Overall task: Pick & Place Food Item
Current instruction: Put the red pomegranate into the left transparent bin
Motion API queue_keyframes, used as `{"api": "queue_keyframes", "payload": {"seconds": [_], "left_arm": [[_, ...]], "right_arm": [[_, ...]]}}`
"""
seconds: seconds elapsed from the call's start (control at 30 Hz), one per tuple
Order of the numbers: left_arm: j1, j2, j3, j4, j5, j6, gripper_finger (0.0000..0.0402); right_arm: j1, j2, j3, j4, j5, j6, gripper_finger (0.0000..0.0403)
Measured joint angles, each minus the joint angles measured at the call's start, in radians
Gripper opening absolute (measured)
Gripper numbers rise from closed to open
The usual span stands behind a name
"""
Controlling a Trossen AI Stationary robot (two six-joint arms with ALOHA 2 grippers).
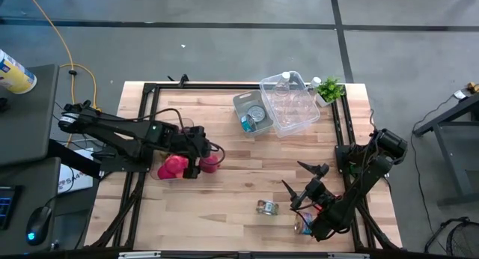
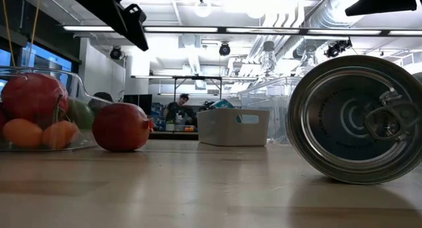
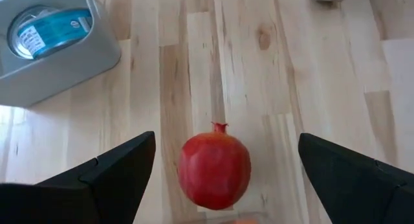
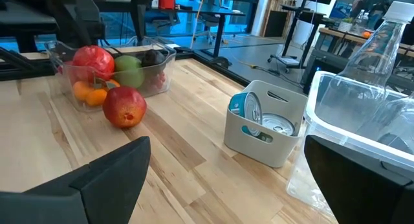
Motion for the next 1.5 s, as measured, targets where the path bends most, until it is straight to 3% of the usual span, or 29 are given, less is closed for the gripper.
{"api": "queue_keyframes", "payload": {"seconds": [0.1,0.37,0.7,0.9,1.1,1.5], "left_arm": [[0.000,0.000,0.000,0.000,-0.027,0.001,0.0370],[-0.034,0.000,0.000,0.008,-0.239,-0.018,0.0370],[-0.055,0.000,0.000,0.002,-0.249,0.105,0.0370],[-0.018,0.004,-0.011,-0.003,-0.224,-0.021,0.0370],[0.013,0.011,-0.061,0.006,-0.145,-0.022,0.0370],[0.005,0.087,-0.146,0.090,-0.138,-0.054,0.0370]], "right_arm": [[0.000,0.000,0.000,0.000,0.000,0.000,0.0396],[0.000,0.000,0.000,0.000,-0.002,-0.009,0.0396],[0.000,0.000,0.000,0.005,-0.003,-0.026,0.0396],[0.000,0.000,0.000,0.008,-0.003,-0.026,0.0396],[0.000,0.000,0.000,0.008,-0.003,-0.026,0.0396],[0.000,0.000,0.000,0.008,-0.004,-0.025,0.0396]]}}
